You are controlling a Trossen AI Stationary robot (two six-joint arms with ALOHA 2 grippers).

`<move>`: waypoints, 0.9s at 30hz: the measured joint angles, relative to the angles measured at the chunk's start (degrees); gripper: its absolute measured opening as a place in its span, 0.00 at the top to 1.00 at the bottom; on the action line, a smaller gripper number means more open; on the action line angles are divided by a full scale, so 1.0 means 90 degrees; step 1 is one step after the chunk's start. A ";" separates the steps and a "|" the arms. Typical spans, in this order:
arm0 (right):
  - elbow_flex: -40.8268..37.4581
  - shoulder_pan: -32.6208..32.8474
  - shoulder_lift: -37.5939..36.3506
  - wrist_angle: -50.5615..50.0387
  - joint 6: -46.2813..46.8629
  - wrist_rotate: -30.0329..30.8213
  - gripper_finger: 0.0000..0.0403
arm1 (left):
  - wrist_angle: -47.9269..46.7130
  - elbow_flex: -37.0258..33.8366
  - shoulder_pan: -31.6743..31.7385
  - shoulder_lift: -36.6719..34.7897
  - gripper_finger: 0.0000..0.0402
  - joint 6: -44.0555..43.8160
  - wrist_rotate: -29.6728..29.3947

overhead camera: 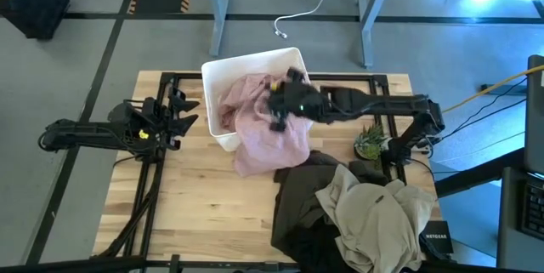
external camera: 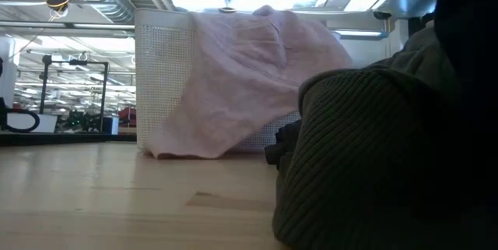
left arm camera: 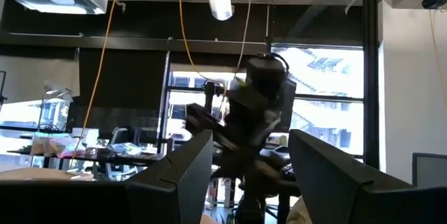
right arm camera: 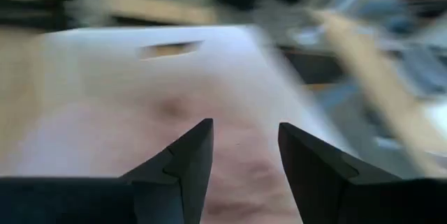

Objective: Sort clothes
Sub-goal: Put the pink polo shirt into the white laundry bin

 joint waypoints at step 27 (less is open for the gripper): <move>-0.3131 0.2783 -0.0353 -0.3059 0.3577 0.1489 0.56 | -0.0010 0.0000 0.0000 0.0005 0.54 -0.0502 -0.0002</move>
